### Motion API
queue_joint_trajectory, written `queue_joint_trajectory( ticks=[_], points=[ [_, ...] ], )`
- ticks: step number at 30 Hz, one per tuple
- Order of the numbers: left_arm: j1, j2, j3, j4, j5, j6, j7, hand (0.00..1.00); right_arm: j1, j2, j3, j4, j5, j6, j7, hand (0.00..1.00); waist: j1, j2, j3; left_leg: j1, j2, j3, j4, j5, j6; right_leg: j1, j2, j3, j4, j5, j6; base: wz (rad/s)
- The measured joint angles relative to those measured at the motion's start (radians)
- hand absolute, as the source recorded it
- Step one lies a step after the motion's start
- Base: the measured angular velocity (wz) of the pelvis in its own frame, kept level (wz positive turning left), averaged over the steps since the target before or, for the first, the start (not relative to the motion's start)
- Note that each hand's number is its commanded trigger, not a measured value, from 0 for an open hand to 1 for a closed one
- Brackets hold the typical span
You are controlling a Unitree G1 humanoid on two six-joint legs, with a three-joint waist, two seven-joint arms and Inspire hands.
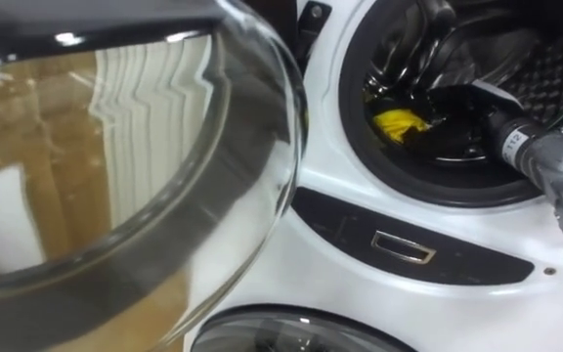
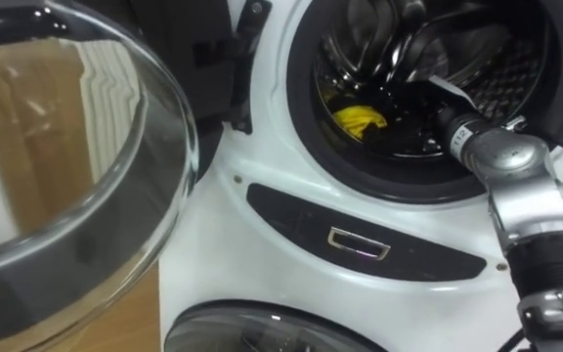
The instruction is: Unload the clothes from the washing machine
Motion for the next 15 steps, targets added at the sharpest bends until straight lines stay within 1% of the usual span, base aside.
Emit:
queue_joint_trajectory(
  ticks=[1, 2, 4, 5, 6, 7, 8, 9, 11, 12, 13, 14, 15],
  points=[
    [0.002, 0.0, -0.001, 0.0, 0.0, -0.004, 0.001, 0.0, 0.006, 0.0, 0.002, -0.02, 0.0, 0.0, -0.002, 1.0, -0.001, 0.0, -0.0001, -0.002, 0.0, 0.001, -0.002, 0.001, -0.001, -0.004, 0.0, 0.003, 0.002, 0.0, 0.0, -0.08],
    [0.004, 0.0, -0.001, 0.0, -0.001, -0.01, 0.002, 0.0, 0.022, -0.004, 0.002, -0.077, -0.001, 0.003, -0.012, 1.0, -0.008, 0.0, -0.0015, -0.008, 0.002, 0.007, -0.004, 0.003, -0.002, -0.015, 0.001, 0.017, 0.003, 0.0, 0.0, -0.16],
    [0.008, -0.001, -0.003, -0.001, -0.006, -0.024, 0.002, 0.0, 0.068, -0.011, 0.003, -0.204, -0.004, 0.015, -0.035, 1.0, -0.017, -0.001, -0.0049, -0.02, 0.005, 0.019, -0.006, 0.003, -0.002, -0.031, 0.003, 0.023, 0.005, 0.0, -0.001, -0.18],
    [0.011, -0.001, -0.002, 0.0, -0.027, -0.031, 0.003, 0.0, 0.102, -0.015, 0.002, -0.297, -0.003, 0.021, -0.052, 1.0, -0.021, -0.002, -0.0076, -0.02, 0.007, 0.028, -0.011, 0.003, -0.002, -0.038, 0.006, 0.026, 0.005, 0.001, -0.002, -0.13],
    [0.016, -0.001, 0.0, 0.001, -0.044, -0.044, 0.004, 0.0, 0.133, -0.016, -0.002, -0.375, 0.0, 0.023, -0.065, 1.0, -0.029, 0.003, -0.0067, -0.016, 0.008, 0.037, -0.015, 0.003, -0.002, -0.039, 0.009, 0.028, 0.001, 0.001, -0.002, -0.13],
    [0.018, -0.001, 0.001, 0.001, -0.045, -0.051, 0.006, 0.0, 0.151, -0.019, -0.005, -0.415, 0.0, 0.023, -0.072, 1.0, -0.033, 0.004, -0.0075, -0.014, 0.008, 0.038, -0.02, 0.003, -0.002, -0.039, 0.01, 0.028, -0.002, 0.001, -0.002, -0.07],
    [0.018, -0.001, 0.004, 0.001, -0.045, -0.062, 0.011, 0.0, 0.19, -0.019, -0.021, -0.5, -0.001, 0.024, -0.084, 1.0, -0.044, 0.007, -0.0083, -0.013, 0.009, 0.04, -0.026, 0.003, -0.003, -0.04, 0.014, 0.032, -0.006, 0.001, -0.002, -0.05],
    [0.025, -0.002, 0.012, 0.001, -0.045, -0.078, 0.022, 0.0, 0.237, -0.019, -0.036, -0.583, 0.0, 0.024, -0.097, 1.0, -0.054, 0.008, -0.0084, -0.012, 0.009, 0.043, -0.027, 0.003, -0.003, -0.041, 0.016, 0.049, -0.006, 0.001, -0.002, -0.11],
    [0.039, -0.007, 0.042, 0.015, -0.047, -0.105, 0.026, 0.0, 0.291, -0.019, -0.048, -0.686, -0.001, 0.024, -0.104, 1.0, -0.056, 0.014, -0.0114, -0.003, 0.015, 0.065, -0.026, 0.003, -0.003, -0.041, 0.019, 0.081, -0.006, 0.0, -0.001, -0.31],
    [0.043, -0.007, 0.047, 0.024, -0.061, -0.115, 0.028, 0.0, 0.332, -0.023, -0.062, -0.754, 0.001, 0.024, -0.113, 1.0, -0.058, 0.019, -0.0142, 0.005, 0.015, 0.069, -0.027, 0.003, -0.003, -0.039, 0.021, 0.087, -0.006, 0.0, -0.001, -0.3],
    [0.045, -0.008, 0.05, 0.026, -0.064, -0.121, 0.029, 0.0, 0.356, -0.024, -0.073, -0.782, 0.004, 0.024, -0.119, 1.0, -0.056, 0.023, -0.0186, 0.006, 0.016, 0.069, -0.027, 0.003, -0.003, -0.036, 0.021, 0.086, -0.006, 0.0, -0.001, -0.09],
    [0.062, -0.013, 0.055, 0.023, -0.078, -0.143, 0.033, 0.0, 0.387, -0.024, -0.084, -0.838, 0.026, 0.023, -0.13, 1.0, -0.068, 0.032, -0.0311, 0.009, 0.017, 0.075, -0.028, 0.003, -0.003, -0.032, 0.02, 0.084, -0.006, 0.0, -0.001, 0.04],
    [0.08, -0.021, 0.071, 0.015, -0.082, -0.161, 0.037, 0.0, 0.414, -0.024, -0.093, -0.904, 0.05, 0.017, -0.131, 1.0, -0.085, 0.039, -0.0318, 0.02, 0.018, 0.088, -0.029, 0.003, -0.003, -0.025, 0.02, 0.087, -0.006, 0.0, -0.001, 0.03]
  ],
)
